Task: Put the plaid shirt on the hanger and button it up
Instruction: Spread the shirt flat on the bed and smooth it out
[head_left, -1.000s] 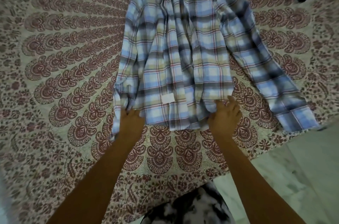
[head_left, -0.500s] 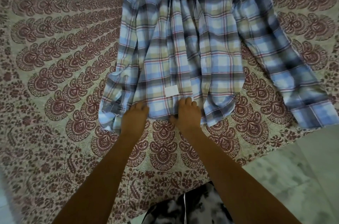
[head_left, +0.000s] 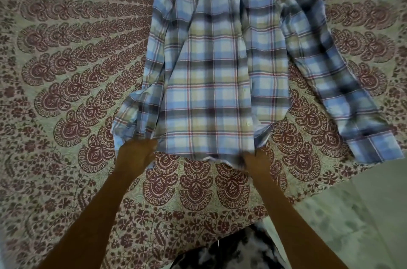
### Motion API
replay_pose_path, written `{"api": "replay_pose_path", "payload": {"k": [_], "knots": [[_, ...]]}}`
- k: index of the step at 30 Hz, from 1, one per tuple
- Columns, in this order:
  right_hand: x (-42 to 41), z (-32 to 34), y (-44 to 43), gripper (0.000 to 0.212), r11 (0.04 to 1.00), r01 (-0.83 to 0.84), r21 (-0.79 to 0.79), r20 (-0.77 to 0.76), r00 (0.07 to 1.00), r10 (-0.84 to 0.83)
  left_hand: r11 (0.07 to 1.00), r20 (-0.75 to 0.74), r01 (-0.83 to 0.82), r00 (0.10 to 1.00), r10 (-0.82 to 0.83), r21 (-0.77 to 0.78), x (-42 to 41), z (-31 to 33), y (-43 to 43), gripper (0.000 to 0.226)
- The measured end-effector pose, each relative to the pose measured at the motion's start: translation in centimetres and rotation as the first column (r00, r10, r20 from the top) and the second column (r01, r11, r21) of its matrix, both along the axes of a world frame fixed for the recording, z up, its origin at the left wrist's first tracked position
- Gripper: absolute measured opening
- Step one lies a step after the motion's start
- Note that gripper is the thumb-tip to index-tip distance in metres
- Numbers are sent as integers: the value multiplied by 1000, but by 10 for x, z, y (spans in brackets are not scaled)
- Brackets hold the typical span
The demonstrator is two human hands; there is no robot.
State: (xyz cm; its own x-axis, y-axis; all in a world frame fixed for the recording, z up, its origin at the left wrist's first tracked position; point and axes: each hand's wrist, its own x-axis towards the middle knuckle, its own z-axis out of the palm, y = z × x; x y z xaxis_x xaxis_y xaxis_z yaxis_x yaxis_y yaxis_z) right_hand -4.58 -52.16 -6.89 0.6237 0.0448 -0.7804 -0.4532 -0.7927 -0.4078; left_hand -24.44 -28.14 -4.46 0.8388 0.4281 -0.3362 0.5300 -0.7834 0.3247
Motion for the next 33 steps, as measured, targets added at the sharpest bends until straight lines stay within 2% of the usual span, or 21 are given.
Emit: {"api": "replay_pose_path", "payload": {"k": [2,5,7,9,11,13,14,16,18,20,22,23,25,26,28,30,33], "knots": [[-2,-1,-1,40,970,-236,-67,34,971,238,996,-130,18,992,-7,83,5,-2,-1,34],[3,0,2,40,922,-373,-104,128,914,384,950,-329,156,942,-62,269,28,4,-8,28],[5,2,3,48,905,-393,-164,196,886,420,946,-458,180,888,-38,269,47,10,-17,19],[8,1,2,57,954,-257,-157,361,884,298,964,-542,142,840,4,226,60,10,-23,24],[15,-1,2,42,998,-27,-65,508,859,57,989,-470,53,883,18,138,76,13,-30,23],[24,-3,1,27,994,100,40,508,855,-106,996,-242,-85,968,73,-40,95,17,-42,29],[27,-4,0,29,988,131,77,467,871,-152,980,-133,-136,984,117,-144,105,19,-51,34],[33,-5,2,37,978,168,122,342,918,-201,925,-10,-189,980,197,-329,126,22,-70,33],[37,-6,4,39,980,138,145,255,951,-172,857,18,-212,968,250,-470,147,18,-89,28],[39,-3,3,39,954,200,224,193,950,-245,803,41,-222,955,292,-554,168,11,-109,31],[38,5,0,32,878,313,363,150,910,-387,800,76,-208,951,300,-563,183,6,-123,45],[38,7,-3,26,828,362,429,136,880,-455,830,64,-179,966,249,-528,189,1,-128,54],[41,14,-10,18,760,411,503,146,827,-543,936,-19,-38,999,34,-351,194,-8,-137,67],[44,15,-13,21,748,427,508,176,799,-575,963,-76,24,996,-46,-268,194,-13,-138,70],[50,18,-16,27,737,452,502,257,736,-626,981,-139,46,988,-73,-186,189,-19,-136,64],[54,18,-18,27,721,488,492,308,677,-669,988,-143,42,988,-64,-151,179,-16,-130,52],[57,14,-18,26,692,535,485,272,660,-701,978,-66,-105,993,95,-179,156,-14,-112,29]]}}
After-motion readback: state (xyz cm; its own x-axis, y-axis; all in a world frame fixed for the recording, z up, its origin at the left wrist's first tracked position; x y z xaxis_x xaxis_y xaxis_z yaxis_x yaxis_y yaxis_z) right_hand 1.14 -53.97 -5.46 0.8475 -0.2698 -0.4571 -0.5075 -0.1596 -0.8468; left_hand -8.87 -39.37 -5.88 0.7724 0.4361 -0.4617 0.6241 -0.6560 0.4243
